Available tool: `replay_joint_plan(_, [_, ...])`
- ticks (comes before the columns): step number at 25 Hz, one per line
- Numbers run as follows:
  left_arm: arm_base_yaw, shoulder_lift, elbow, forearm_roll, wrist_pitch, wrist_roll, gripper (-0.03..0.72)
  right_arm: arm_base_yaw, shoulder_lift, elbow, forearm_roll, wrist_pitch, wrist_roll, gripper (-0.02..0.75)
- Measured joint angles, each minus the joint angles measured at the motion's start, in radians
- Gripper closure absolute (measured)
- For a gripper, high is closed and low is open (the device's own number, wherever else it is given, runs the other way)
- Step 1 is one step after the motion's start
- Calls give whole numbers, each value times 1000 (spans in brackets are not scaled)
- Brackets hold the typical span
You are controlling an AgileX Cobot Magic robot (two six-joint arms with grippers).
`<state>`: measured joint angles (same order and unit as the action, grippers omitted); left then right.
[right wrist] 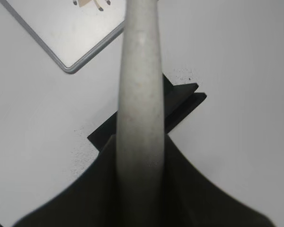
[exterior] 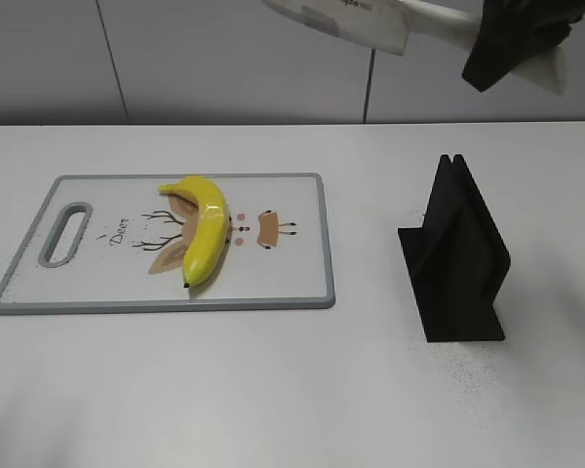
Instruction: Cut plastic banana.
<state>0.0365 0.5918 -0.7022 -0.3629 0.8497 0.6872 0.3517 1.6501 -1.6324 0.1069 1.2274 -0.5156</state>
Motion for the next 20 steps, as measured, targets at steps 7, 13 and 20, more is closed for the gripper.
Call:
replay_joint_plan(7, [-23,391,-294,-45,34,262,99,0,150,-112,51,-1,-346,575])
replay_joint_plan(13, [-108,685,-530,-49,105,513,99,18,285,-216,110,-1,-534,575])
replay_joint_plan(20, [-196,934,-697,-54,153,687,101,74,415,-323,121,-2,-691,577])
